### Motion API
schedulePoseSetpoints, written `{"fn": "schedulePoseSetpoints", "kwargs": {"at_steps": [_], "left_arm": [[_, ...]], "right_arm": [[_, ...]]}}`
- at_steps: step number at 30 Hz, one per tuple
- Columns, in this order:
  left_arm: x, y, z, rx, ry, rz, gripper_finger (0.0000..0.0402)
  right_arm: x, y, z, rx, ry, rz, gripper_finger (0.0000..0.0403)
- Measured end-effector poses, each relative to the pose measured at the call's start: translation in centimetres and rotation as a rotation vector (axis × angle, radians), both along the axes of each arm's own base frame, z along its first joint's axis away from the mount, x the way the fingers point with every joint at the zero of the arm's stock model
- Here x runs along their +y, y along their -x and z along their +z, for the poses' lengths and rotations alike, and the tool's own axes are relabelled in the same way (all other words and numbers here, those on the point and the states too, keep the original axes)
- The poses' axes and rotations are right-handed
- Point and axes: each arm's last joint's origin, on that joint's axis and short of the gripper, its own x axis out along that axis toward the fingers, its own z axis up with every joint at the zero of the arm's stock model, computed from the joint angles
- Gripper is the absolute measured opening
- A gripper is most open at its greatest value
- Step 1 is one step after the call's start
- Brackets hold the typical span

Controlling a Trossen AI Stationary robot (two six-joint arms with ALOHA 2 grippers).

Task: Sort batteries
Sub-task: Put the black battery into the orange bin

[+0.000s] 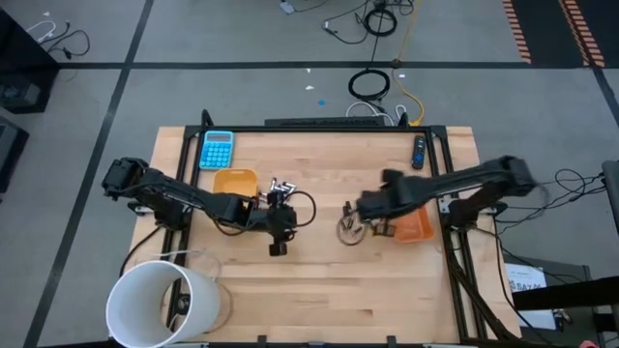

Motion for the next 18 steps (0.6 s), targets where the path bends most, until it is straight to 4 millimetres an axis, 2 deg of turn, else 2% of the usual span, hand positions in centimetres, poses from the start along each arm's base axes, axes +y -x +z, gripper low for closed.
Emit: {"fn": "schedulePoseSetpoints", "kwargs": {"at_steps": [5,8,14,18], "left_arm": [[0.7,-0.4,0.1,-0.015,0.111,0.007,0.0193],[0.9,-0.6,0.0,-0.023,0.106,-0.008,0.0195],[1.3,-1.3,0.7,-0.113,0.075,-0.024,0.0219],[1.7,-1.4,0.7,-0.122,0.070,-0.010,0.0223]], "right_arm": [[0.7,4.3,0.4,-0.021,-0.024,-0.165,0.0031],[1.0,6.2,-0.4,-0.043,-0.022,-0.194,0.0065],[1.0,7.1,-2.6,-0.122,-0.043,-0.224,0.0148],[1.1,7.3,-2.8,-0.119,-0.037,-0.241,0.0174]]}}
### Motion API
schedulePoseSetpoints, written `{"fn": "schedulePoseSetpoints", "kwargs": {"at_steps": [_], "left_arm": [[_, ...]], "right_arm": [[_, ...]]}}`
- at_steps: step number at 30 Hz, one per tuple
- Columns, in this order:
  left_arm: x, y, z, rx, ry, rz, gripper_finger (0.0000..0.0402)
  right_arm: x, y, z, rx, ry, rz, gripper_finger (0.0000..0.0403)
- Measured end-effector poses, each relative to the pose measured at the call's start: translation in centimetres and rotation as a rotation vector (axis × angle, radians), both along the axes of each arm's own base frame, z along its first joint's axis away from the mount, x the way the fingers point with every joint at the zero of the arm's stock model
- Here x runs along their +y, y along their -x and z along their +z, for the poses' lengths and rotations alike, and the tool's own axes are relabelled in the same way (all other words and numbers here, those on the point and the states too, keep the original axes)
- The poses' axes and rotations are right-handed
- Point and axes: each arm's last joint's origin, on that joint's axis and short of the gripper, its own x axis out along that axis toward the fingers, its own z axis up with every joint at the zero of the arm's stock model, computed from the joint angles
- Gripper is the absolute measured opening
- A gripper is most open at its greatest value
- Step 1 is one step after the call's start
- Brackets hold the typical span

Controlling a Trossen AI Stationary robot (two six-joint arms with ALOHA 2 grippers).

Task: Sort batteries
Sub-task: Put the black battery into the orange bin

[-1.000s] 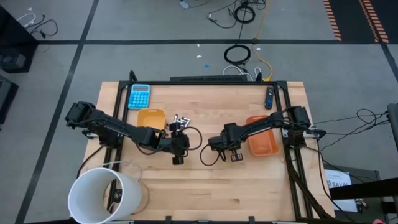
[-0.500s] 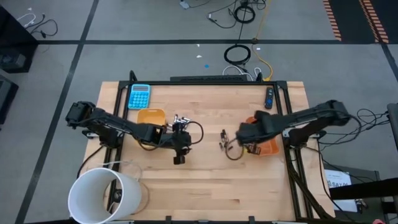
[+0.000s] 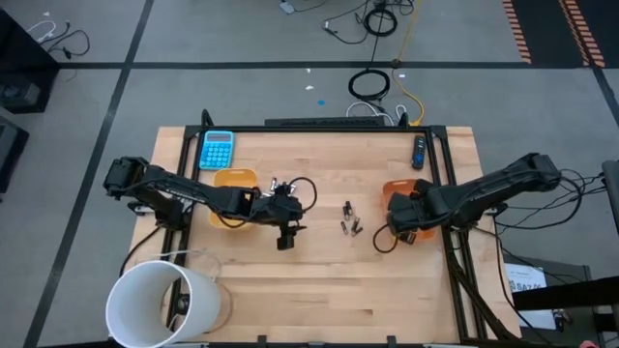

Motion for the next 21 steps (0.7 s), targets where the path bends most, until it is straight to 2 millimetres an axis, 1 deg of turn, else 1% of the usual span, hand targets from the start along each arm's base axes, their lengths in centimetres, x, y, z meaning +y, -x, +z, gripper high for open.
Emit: {"fn": "schedulePoseSetpoints", "kwargs": {"at_steps": [2,5,6,8,12,15,18,21], "left_arm": [[0.2,-0.1,0.0,-0.005,-0.006,-0.001,0.0223],[0.7,-0.3,0.2,-0.030,-0.006,-0.020,0.0223],[0.9,-0.4,0.3,-0.034,0.002,-0.029,0.0223],[1.2,-0.5,0.4,-0.045,0.020,-0.036,0.0223],[1.4,-0.6,0.5,-0.065,0.001,-0.029,0.0223],[0.9,-0.8,0.8,-0.098,-0.026,-0.033,0.0223],[-0.3,-0.6,0.7,-0.092,-0.070,-0.060,0.0223],[-1.5,-0.1,0.0,-0.079,-0.087,-0.093,0.0223]], "right_arm": [[0.3,-0.3,0.9,-0.051,0.038,0.005,0.0173],[0.8,-1.4,2.4,-0.133,0.091,0.034,0.0159],[1.0,-2.0,2.7,-0.153,0.093,0.049,0.0154],[1.6,-3.8,2.7,-0.169,0.094,0.099,0.0145],[3.2,-8.5,1.8,-0.179,0.112,0.297,0.0140],[4.5,-11.4,0.6,-0.136,0.136,0.450,0.0139],[4.6,-13.0,-1.6,-0.049,0.077,0.538,0.0139],[4.3,-14.1,-3.6,0.011,0.044,0.573,0.0139]]}}
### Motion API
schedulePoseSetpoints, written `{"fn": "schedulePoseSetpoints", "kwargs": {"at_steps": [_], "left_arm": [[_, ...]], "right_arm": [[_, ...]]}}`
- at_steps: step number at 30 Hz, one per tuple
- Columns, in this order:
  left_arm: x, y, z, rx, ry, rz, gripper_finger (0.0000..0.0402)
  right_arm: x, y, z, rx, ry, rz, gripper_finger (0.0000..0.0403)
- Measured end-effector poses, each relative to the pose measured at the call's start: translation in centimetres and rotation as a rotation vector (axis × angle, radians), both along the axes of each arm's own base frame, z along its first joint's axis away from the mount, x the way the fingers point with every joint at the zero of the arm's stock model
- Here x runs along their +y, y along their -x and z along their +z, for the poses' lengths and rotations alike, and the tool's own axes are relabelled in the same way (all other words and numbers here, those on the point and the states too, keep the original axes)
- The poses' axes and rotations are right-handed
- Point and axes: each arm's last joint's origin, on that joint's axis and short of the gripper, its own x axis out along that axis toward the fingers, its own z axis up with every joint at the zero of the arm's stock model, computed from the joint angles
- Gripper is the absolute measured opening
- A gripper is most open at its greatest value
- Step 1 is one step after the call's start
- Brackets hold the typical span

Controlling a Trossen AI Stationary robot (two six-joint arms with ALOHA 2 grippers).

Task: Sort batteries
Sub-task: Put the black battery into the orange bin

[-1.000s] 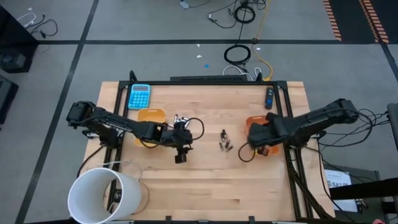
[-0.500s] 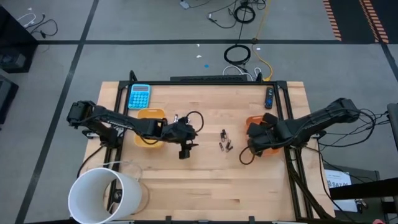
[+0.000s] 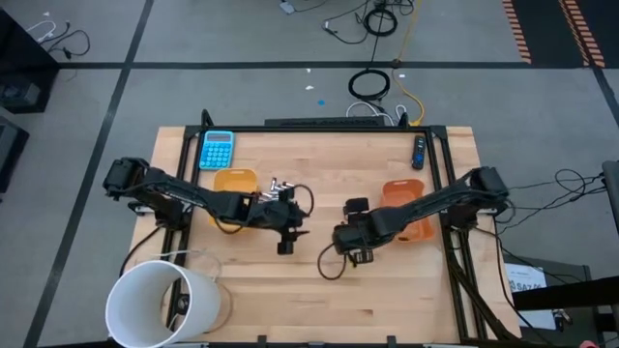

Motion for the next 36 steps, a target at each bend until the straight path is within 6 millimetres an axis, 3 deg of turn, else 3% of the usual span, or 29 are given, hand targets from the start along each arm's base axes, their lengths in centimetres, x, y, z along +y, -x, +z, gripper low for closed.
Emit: {"fn": "schedulePoseSetpoints", "kwargs": {"at_steps": [8,19,36], "left_arm": [[-2.0,0.7,-0.6,0.010,0.063,-0.029,0.0223],[-3.3,1.4,-1.0,0.059,0.064,-0.002,0.0223],[-3.4,1.4,-1.0,0.058,0.082,0.013,0.0223]], "right_arm": [[-0.9,-0.7,-2.3,0.108,0.004,0.069,0.0132],[-1.8,1.5,-5.4,0.203,-0.002,0.078,0.0112],[-2.6,0.7,-5.5,0.161,-0.130,0.074,0.0116]]}}
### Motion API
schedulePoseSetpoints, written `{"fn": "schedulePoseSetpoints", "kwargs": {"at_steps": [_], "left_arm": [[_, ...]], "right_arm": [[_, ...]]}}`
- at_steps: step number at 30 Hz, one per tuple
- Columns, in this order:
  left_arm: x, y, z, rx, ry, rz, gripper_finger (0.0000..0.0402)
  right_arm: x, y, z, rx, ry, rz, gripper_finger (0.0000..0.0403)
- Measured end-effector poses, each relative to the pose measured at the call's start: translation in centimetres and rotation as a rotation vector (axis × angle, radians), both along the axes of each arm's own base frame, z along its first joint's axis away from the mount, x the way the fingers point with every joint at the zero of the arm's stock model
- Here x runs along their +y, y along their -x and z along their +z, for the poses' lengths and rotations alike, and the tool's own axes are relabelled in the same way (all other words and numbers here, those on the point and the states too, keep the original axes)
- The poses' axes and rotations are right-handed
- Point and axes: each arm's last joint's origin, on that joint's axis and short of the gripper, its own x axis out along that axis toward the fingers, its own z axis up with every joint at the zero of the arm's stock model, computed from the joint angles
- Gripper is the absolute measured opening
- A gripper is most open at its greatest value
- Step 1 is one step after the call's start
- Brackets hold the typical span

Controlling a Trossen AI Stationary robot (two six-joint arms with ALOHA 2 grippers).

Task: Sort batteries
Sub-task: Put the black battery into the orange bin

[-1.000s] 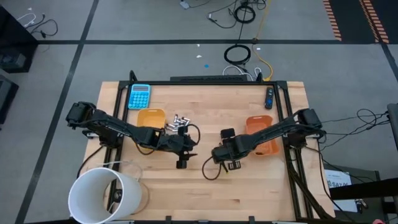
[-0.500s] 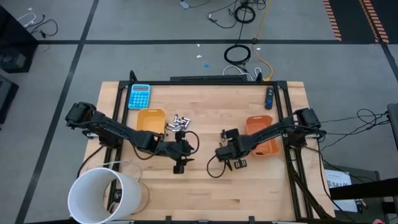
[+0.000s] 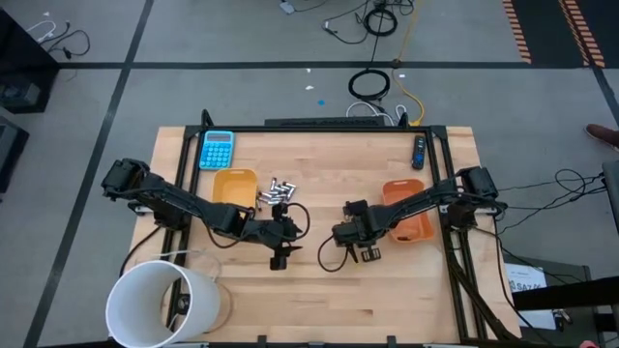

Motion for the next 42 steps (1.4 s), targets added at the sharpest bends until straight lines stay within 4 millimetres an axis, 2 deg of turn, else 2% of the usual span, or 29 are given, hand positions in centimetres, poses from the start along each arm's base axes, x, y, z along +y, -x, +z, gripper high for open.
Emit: {"fn": "schedulePoseSetpoints", "kwargs": {"at_steps": [3,8,11,13,15,18,22,24,26,29,32,34,38,42], "left_arm": [[0.0,0.0,0.0,-0.001,0.000,0.000,0.0223],[0.0,0.0,0.0,-0.001,0.000,-0.001,0.0223],[0.1,0.0,0.0,-0.001,-0.003,0.001,0.0223],[0.3,-0.1,0.0,-0.004,-0.008,0.004,0.0223],[0.6,-0.2,0.1,-0.008,-0.020,0.025,0.0223],[1.2,-0.3,0.1,-0.009,-0.020,0.048,0.0223],[1.7,-0.5,0.1,-0.017,-0.036,0.050,0.0223],[2.0,-0.7,0.2,-0.029,-0.056,0.040,0.0223],[2.3,-0.7,0.3,-0.030,-0.072,0.031,0.0223],[2.7,-0.8,0.3,-0.031,-0.095,0.017,0.0223],[3.2,-1.0,0.3,-0.028,-0.089,0.005,0.0223],[3.7,-1.0,0.3,-0.024,-0.072,0.002,0.0223],[4.5,-1.2,0.3,-0.021,-0.042,0.009,0.0223],[4.9,-1.2,0.2,-0.019,-0.020,0.013,0.0223]], "right_arm": [[-0.2,-0.7,-0.2,-0.043,-0.088,-0.034,0.0116],[-0.5,-1.3,-1.7,-0.021,-0.102,-0.067,0.0109],[-0.5,-1.5,-2.5,-0.004,-0.104,-0.095,0.0076],[-0.4,-1.6,-2.7,-0.007,-0.106,-0.118,0.0033],[-0.4,-1.6,-2.6,-0.013,-0.099,-0.134,0.0015],[-0.3,-1.6,-1.8,-0.043,-0.068,-0.141,0.0013],[-0.8,-1.7,1.6,-0.151,0.026,-0.170,0.0005],[-1.1,-0.9,5.2,-0.225,0.055,-0.206,0.0004],[-1.3,0.6,7.9,-0.242,0.078,-0.254,0.0003],[-1.5,3.8,10.0,-0.184,0.135,-0.331,0.0002],[-1.6,6.8,12.8,-0.222,0.160,-0.419,0.0002],[-1.5,8.7,13.4,-0.196,0.153,-0.471,0.0002],[-1.3,10.9,13.9,-0.221,0.106,-0.585,0.0004],[-1.1,12.2,13.0,-0.206,0.100,-0.629,0.0025]]}}
